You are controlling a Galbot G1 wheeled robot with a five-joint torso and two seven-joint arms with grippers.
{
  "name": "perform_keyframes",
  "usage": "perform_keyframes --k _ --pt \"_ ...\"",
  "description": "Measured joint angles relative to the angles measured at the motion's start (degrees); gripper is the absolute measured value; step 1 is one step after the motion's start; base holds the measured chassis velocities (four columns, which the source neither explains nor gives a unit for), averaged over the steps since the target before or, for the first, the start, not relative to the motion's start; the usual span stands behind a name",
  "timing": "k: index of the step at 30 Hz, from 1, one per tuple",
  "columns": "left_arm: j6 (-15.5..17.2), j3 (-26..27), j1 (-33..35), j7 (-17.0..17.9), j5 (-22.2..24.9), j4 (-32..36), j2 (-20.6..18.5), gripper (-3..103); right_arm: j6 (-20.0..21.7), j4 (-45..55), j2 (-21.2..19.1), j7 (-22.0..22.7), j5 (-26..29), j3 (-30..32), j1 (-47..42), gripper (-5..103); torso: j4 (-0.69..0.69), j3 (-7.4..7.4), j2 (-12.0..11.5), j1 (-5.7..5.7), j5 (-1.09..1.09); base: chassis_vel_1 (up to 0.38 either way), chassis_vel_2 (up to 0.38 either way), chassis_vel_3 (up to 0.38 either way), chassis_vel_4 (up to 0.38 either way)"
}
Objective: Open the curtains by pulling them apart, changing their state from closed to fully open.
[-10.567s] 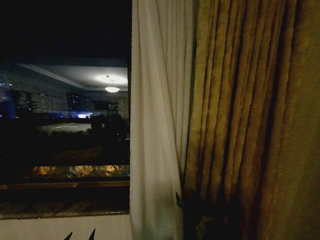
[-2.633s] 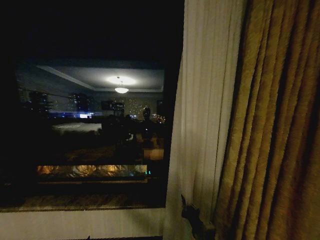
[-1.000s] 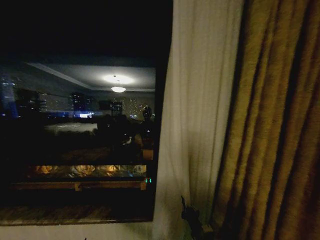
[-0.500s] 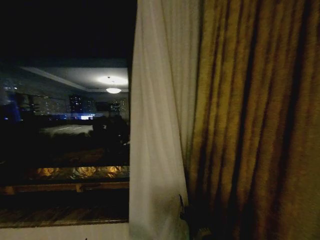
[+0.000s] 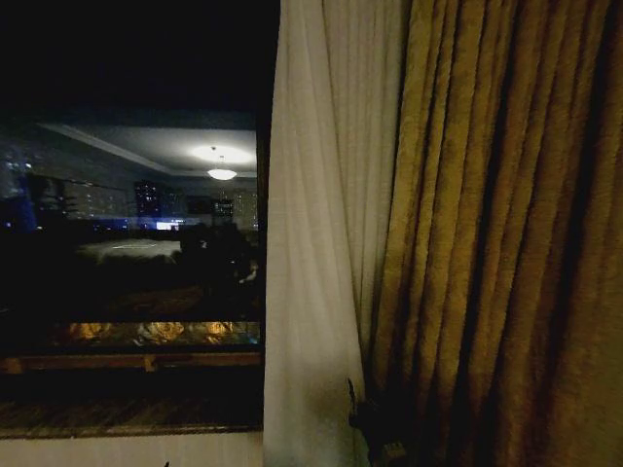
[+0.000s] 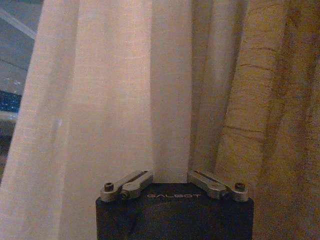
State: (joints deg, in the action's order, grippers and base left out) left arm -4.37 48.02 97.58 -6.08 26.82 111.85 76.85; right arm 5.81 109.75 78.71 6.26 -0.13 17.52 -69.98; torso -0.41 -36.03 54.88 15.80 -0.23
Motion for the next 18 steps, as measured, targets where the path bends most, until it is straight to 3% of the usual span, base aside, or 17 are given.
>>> perform_keyframes --k 13,18 --pt "-0.1 0.0 -0.4 0.0 0.2 -0.9 -0.9 100 0.2 -1.1 0.0 -0.6 -0.8 -2.2 1.0 0 0.04 0.00 0.0 0.02 -0.05 0.133 0.130 -0.133 -0.127" --pt "-0.1 0.0 -0.1 0.0 0.3 -0.6 -1.0 100 2.0 -2.3 0.0 1.8 1.1 -0.3 2.0 0 0.01 0.00 0.0 0.02 -0.02 0.034 0.018 -0.028 -0.032"
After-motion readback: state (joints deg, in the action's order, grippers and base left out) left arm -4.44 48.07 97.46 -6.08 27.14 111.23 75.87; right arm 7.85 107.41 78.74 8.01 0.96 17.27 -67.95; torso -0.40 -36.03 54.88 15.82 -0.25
